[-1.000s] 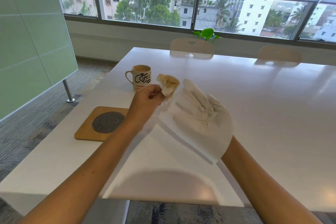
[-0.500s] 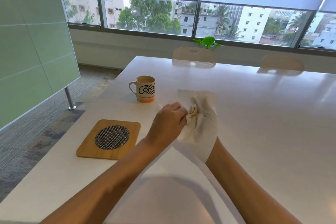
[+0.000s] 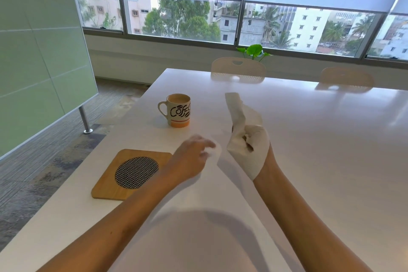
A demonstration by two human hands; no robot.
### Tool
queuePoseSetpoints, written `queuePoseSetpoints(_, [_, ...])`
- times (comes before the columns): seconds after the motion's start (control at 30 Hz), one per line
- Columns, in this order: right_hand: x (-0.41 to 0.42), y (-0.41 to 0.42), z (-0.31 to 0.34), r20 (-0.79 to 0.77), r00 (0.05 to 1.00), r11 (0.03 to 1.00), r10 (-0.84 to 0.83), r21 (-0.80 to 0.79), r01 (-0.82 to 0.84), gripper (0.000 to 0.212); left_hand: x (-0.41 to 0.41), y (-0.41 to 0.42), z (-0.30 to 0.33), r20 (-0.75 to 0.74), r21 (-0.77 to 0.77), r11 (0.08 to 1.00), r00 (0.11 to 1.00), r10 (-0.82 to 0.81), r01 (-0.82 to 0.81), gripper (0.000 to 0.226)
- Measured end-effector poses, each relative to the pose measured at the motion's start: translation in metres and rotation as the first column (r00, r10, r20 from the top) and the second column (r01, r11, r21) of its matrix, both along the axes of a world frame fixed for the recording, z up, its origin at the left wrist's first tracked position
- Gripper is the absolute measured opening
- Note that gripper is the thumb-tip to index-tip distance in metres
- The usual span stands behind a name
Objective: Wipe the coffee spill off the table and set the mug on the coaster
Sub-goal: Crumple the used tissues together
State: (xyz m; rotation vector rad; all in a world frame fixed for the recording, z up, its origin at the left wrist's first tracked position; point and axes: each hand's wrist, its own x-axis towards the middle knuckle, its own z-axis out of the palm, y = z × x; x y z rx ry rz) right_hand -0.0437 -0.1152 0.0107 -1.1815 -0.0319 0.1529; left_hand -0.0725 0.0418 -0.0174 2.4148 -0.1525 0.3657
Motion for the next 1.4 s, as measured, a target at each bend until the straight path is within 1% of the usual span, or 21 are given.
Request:
queuePoseSetpoints(0.07, [-0.002, 0.0, 0.002, 0.011, 1.0, 1.0, 0.024, -0.012, -0.024, 0.041, 0.001, -0.008, -0.004, -0.167, 0.078, 0.989, 0.98, -0.11, 0.125, 0.041])
queuePoseSetpoints(0.1, [-0.002, -0.001, 0.005, -0.016, 0.997, 0.997, 0.07, 0.045, -0.069, 0.043, 0.001, -0.013, -0.005, -0.205, 0.047, 0.983, 0.965, -0.162, 0.175, 0.048])
queuePoseSetpoints(0.13, [-0.003, 0.001, 0.005, -0.05, 0.996, 0.984, 0.074, 0.163, -0.065, 0.04, 0.001, -0.019, -0.004, -0.222, -0.006, 0.978, 0.953, -0.204, 0.208, 0.052])
queuePoseSetpoints(0.2, [-0.005, 0.005, 0.004, -0.05, 0.998, 0.984, 0.048, 0.175, -0.039, 0.028, 0.001, -0.03, -0.001, -0.196, -0.105, 0.967, 0.948, -0.249, 0.232, 0.05])
queuePoseSetpoints(0.3, [-0.004, 0.011, 0.012, -0.002, 1.0, 0.986, -0.026, 0.166, 0.026, 0.022, -0.002, -0.035, 0.001, -0.073, -0.164, 0.957, 0.965, -0.253, 0.239, 0.048])
queuePoseSetpoints(0.33, [-0.002, 0.012, 0.015, 0.07, 0.995, 0.983, -0.074, 0.175, 0.06, 0.023, -0.003, -0.035, 0.0, -0.036, -0.187, 0.95, 0.964, -0.262, 0.251, 0.051])
queuePoseSetpoints(0.4, [0.002, 0.012, 0.02, 0.286, 0.946, 0.986, -0.15, 0.117, 0.12, 0.024, -0.005, -0.035, -0.002, 0.025, -0.232, 0.936, 0.964, -0.266, 0.264, 0.058])
queuePoseSetpoints(0.43, [0.003, 0.011, 0.02, 0.394, 0.907, 0.989, -0.147, 0.07, 0.129, 0.025, -0.005, -0.035, -0.001, 0.052, -0.265, 0.93, 0.967, -0.248, 0.253, 0.06])
queuePoseSetpoints(0.5, [0.004, 0.007, 0.017, 0.516, 0.848, 0.987, -0.123, -0.024, 0.157, 0.029, -0.002, -0.036, 0.004, 0.123, -0.364, 0.906, 0.975, -0.186, 0.218, 0.057])
queuePoseSetpoints(0.57, [0.002, 0.004, 0.014, 0.53, 0.838, 0.975, -0.131, -0.082, 0.204, 0.031, 0.002, -0.034, 0.012, 0.179, -0.519, 0.833, 0.977, -0.115, 0.193, 0.046])
queuePoseSetpoints(0.63, [0.002, 0.002, 0.01, 0.552, 0.83, 0.971, -0.075, -0.15, 0.188, 0.03, 0.005, -0.032, 0.021, 0.166, -0.706, 0.687, 0.983, -0.075, 0.172, 0.04])
queuePoseSetpoints(0.7, [0.001, 0.0, 0.008, 0.603, 0.797, 0.942, 0.032, -0.285, 0.178, 0.029, 0.008, -0.027, 0.028, 0.115, -0.811, 0.564, 0.987, -0.108, 0.156, 0.043])
queuePoseSetpoints(0.8, [0.005, -0.007, 0.01, 0.659, 0.708, 0.827, 0.252, -0.527, 0.197, 0.021, 0.011, -0.02, 0.032, 0.047, -0.895, 0.423, 0.971, -0.233, 0.145, 0.038])
queuePoseSetpoints(0.87, [0.009, -0.013, 0.012, 0.667, 0.648, 0.741, 0.368, -0.631, 0.229, 0.013, 0.012, -0.017, 0.03, 0.006, -0.912, 0.387, 0.95, -0.314, 0.134, 0.036])
queuePoseSetpoints(0.93, [0.011, -0.016, 0.014, 0.668, 0.622, 0.709, 0.41, -0.662, 0.244, 0.015, 0.012, -0.017, 0.027, -0.001, -0.918, 0.376, 0.948, -0.317, 0.125, 0.029])
queuePoseSetpoints(1.0, [0.009, -0.017, 0.014, 0.665, 0.655, 0.779, 0.358, -0.6, 0.183, 0.028, 0.015, -0.018, 0.025, 0.029, -0.913, 0.388, 0.968, -0.25, 0.127, 0.006])
queuePoseSetpoints(1.1, [0.005, -0.019, 0.012, 0.554, 0.801, 0.897, 0.227, -0.44, 0.05, 0.053, 0.017, -0.018, 0.026, 0.112, -0.849, 0.509, 0.99, -0.086, 0.141, 0.029])
queuePoseSetpoints(1.17, [0.004, -0.021, 0.009, 0.482, 0.853, 0.933, 0.199, -0.359, -0.014, 0.06, 0.017, -0.018, 0.03, 0.164, -0.792, 0.598, 0.986, 0.017, 0.122, 0.026])
queuePoseSetpoints(1.23, [0.003, -0.02, 0.006, 0.485, 0.858, 0.946, 0.171, -0.324, -0.005, 0.049, 0.016, -0.02, 0.035, 0.232, -0.704, 0.705, 0.966, 0.114, 0.086, 0.021])
queuePoseSetpoints(1.3, [0.001, -0.018, 0.005, 0.551, 0.825, 0.946, 0.125, -0.317, 0.068, 0.027, 0.015, -0.022, 0.037, 0.329, -0.569, 0.822, 0.925, 0.187, 0.036, 0.022])
queuePoseSetpoints(1.4, [-0.001, -0.016, 0.004, 0.637, 0.769, 0.936, 0.046, -0.296, 0.19, 0.015, 0.01, -0.026, 0.038, 0.437, -0.365, 0.931, 0.884, 0.165, 0.006, 0.014])
